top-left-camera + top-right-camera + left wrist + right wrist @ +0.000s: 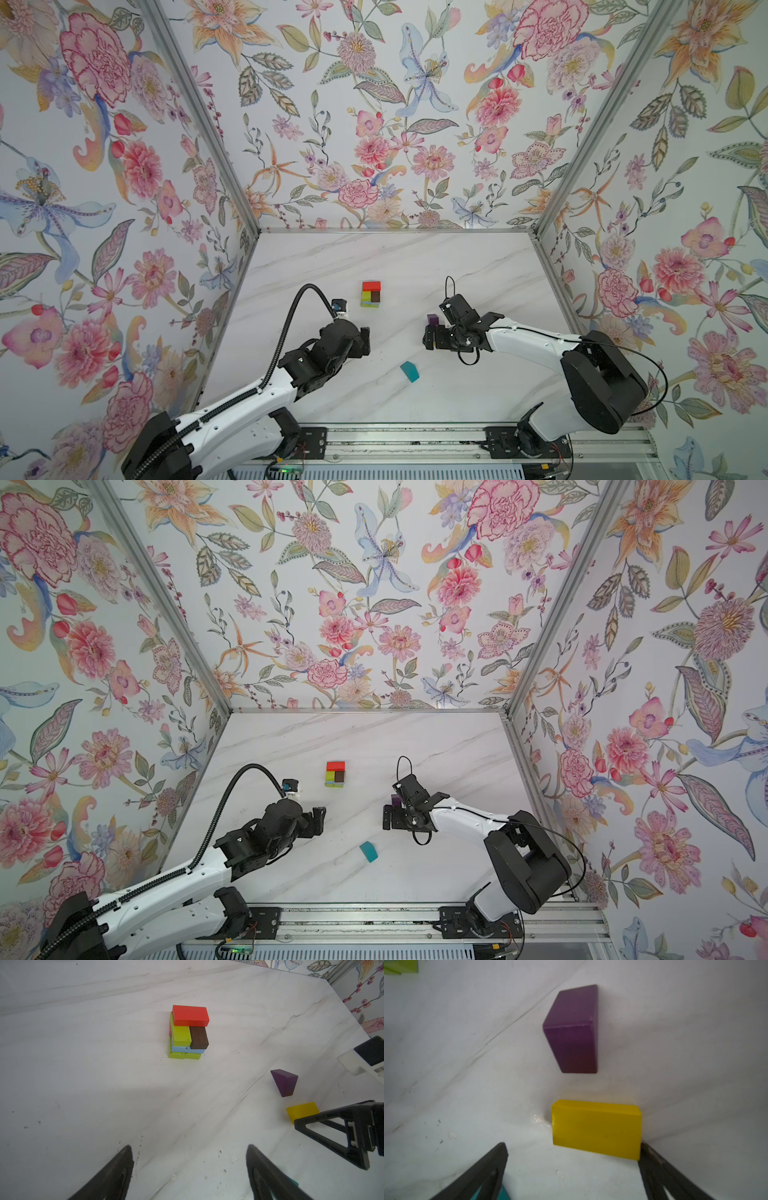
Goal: Build the wood block tower
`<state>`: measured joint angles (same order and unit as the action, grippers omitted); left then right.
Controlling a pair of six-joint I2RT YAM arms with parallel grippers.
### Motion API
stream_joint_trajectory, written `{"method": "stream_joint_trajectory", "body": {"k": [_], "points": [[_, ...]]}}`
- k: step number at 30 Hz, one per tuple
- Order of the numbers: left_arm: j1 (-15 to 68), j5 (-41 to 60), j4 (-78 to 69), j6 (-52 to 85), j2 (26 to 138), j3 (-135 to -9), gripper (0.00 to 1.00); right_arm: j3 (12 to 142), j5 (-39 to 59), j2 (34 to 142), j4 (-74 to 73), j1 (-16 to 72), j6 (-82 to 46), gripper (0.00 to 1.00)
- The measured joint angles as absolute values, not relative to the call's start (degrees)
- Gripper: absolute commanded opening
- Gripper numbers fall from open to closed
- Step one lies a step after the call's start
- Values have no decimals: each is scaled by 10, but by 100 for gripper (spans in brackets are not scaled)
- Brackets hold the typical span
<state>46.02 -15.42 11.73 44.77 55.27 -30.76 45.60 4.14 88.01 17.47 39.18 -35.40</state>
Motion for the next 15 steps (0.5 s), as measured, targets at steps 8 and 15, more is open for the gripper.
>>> {"method": "stream_joint_trajectory", "body": {"k": [8, 15], "points": [[460, -155, 118, 443, 550, -307, 87, 517, 51, 938, 166, 462, -366, 99], [460, -154, 118, 438, 547, -303, 87, 523, 35, 908, 189, 458, -367, 99]]}}
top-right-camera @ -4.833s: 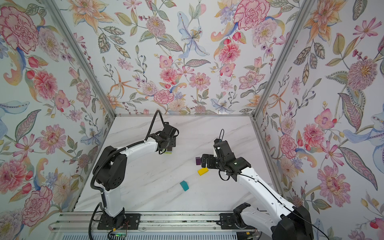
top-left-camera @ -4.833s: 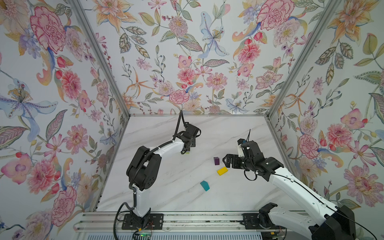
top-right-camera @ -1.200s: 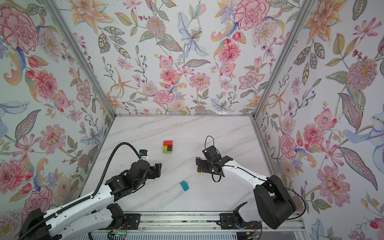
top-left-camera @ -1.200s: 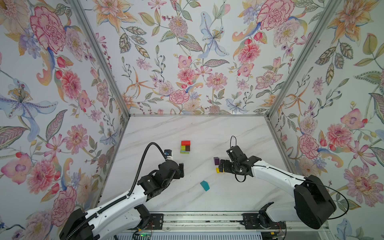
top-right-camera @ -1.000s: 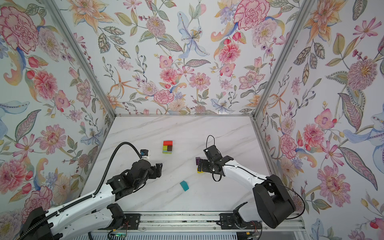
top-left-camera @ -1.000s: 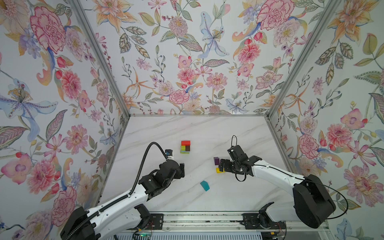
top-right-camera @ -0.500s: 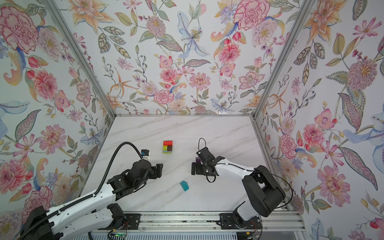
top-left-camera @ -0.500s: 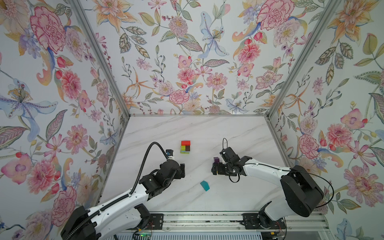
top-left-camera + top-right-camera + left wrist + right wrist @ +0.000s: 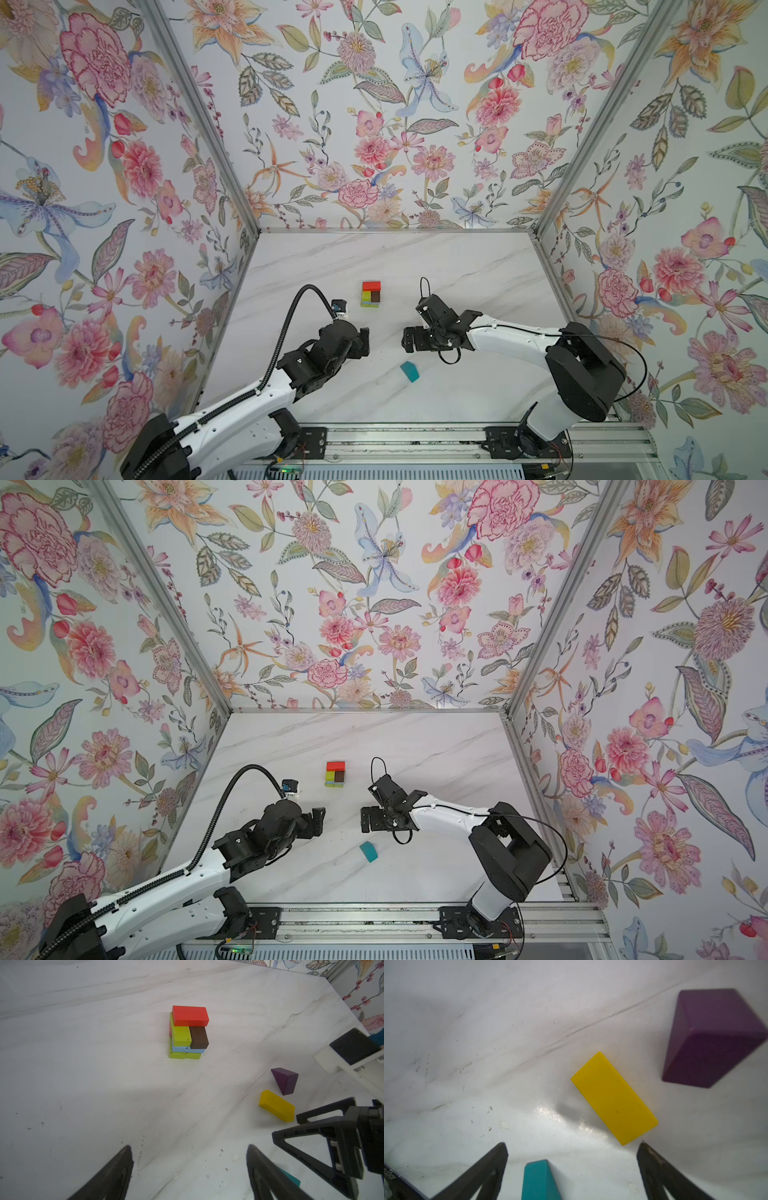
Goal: Build the wood block tower
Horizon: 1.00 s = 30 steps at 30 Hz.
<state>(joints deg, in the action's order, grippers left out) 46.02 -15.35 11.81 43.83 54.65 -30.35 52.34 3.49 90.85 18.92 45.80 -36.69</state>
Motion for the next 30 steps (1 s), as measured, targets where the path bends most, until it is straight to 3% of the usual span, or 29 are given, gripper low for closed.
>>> {"method": "stream_joint_trajectory", "body": {"k": [4, 13, 30], "points": [[460, -129, 99, 423, 583, -304, 87, 505, 17, 825, 217, 429, -364, 99], [515, -86, 67, 358, 738, -362, 87, 407, 23, 631, 278, 272, -347, 99], [561, -36, 23, 254, 968, -534, 87, 393, 90, 577, 307, 205, -308, 99]]}}
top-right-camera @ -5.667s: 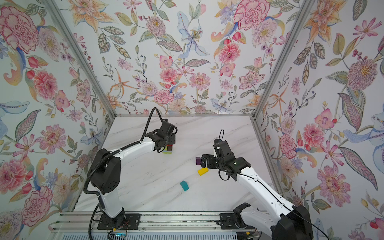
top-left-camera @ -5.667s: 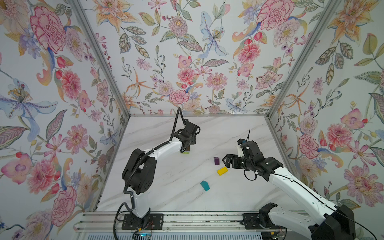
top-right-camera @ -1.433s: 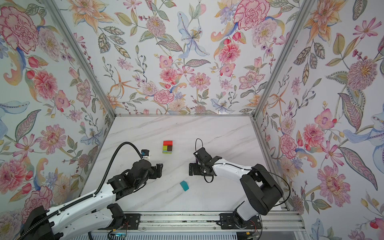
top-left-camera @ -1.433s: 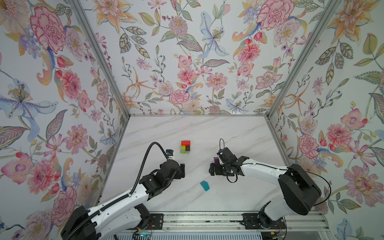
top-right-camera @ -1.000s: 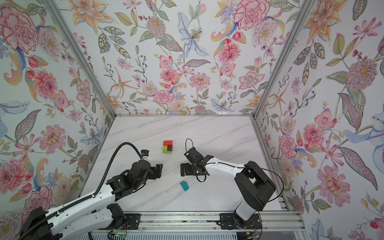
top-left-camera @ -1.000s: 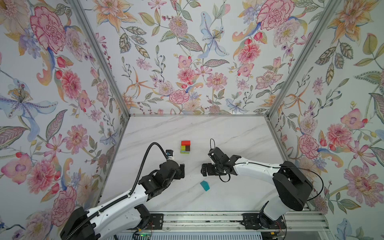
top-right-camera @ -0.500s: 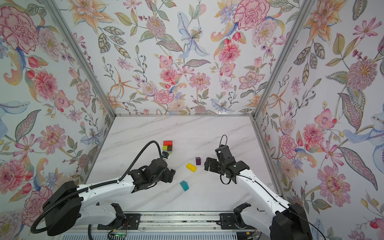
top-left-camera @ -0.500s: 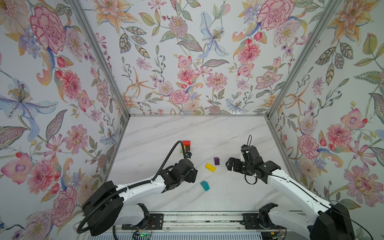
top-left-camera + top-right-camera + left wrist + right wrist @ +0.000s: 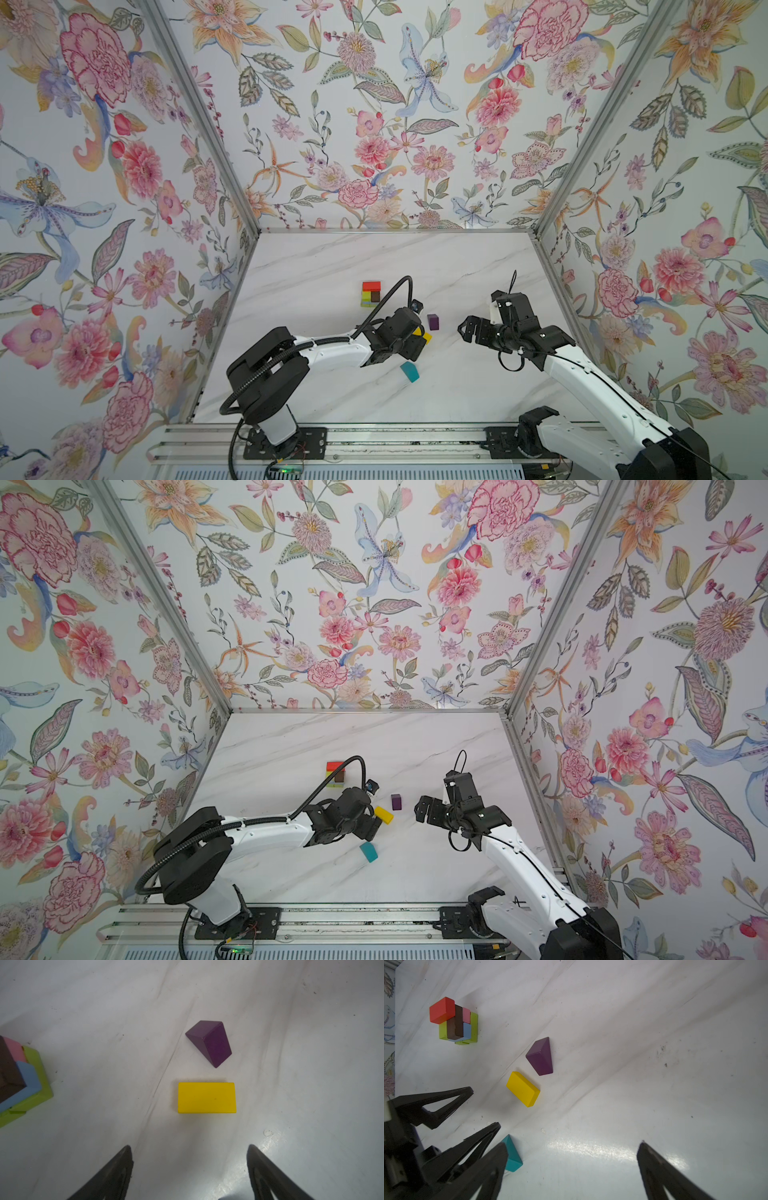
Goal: Build the wood block tower
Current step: 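Swing the left gripper onto the yellow block while the right gripper draws back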
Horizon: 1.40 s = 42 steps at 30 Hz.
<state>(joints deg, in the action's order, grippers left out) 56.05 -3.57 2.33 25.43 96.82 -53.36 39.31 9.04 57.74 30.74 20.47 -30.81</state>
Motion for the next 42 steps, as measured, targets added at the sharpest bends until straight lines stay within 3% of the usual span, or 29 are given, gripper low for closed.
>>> {"method": "stream_joint_trajectory", "body": {"k": [24, 27, 31, 42], "points": [[570, -34, 29, 207, 1093, -622, 86, 382, 131, 562, 309, 168, -288, 99], [570, -34, 29, 206, 1096, -630, 81, 379, 131, 562, 309, 167, -287, 99], [570, -36, 30, 206, 1105, -640, 66, 378, 131, 562, 310, 166, -287, 99], [571, -51, 44, 209, 1112, -652, 58, 374, 132, 562, 310, 162, -286, 99]]}}
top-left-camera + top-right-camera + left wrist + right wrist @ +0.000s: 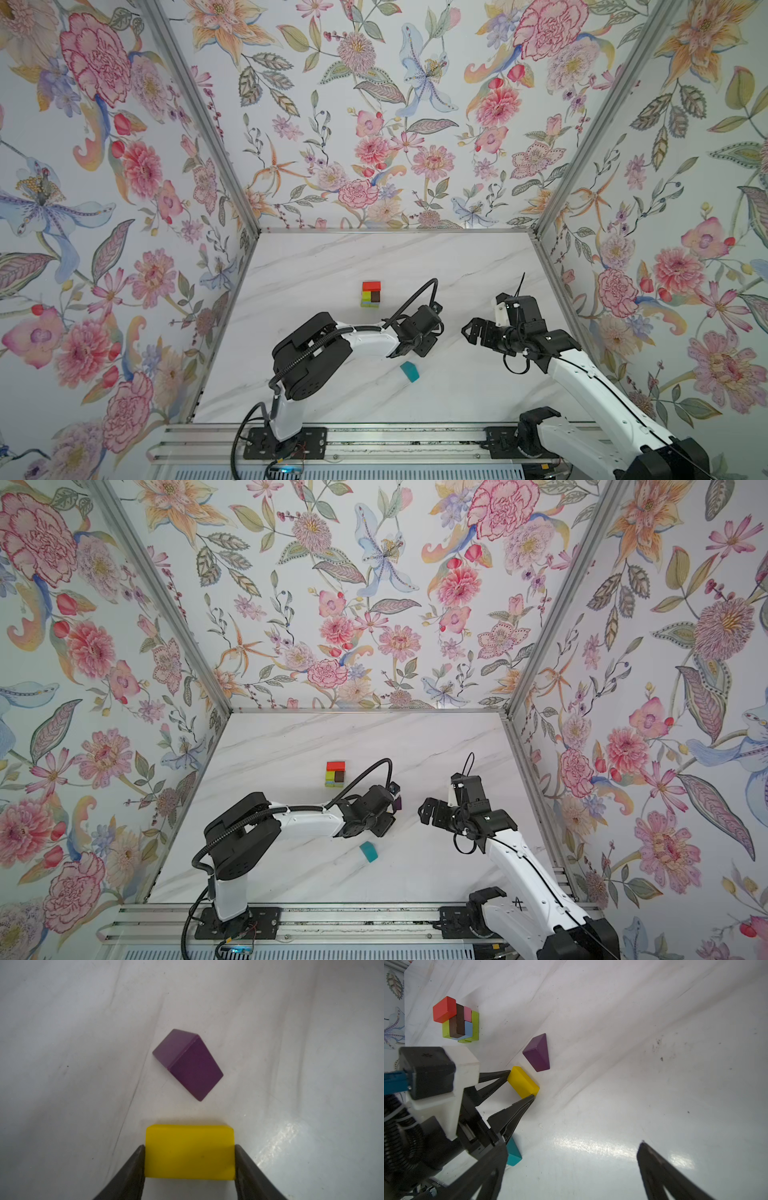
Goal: Build the wood block tower
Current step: 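Swing the left gripper onto the yellow block while the right gripper draws back, then lift the yellow block with the left gripper and carry it over the stack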
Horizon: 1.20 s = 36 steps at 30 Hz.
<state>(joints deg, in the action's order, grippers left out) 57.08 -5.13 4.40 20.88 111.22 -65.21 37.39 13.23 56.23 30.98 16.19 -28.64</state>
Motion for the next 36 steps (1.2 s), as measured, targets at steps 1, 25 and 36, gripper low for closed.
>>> {"method": "stream_joint_trajectory", "body": {"k": [1, 25, 36], "points": [[571, -52, 47, 210, 1112, -654, 58, 374, 133, 562, 310, 161, -286, 99], [539, -211, 186, 313, 856, -628, 59, 385, 137, 606, 298, 178, -282, 99], [391, -192, 173, 350, 795, -536, 60, 432, 137, 639, 276, 199, -274, 99]]}}
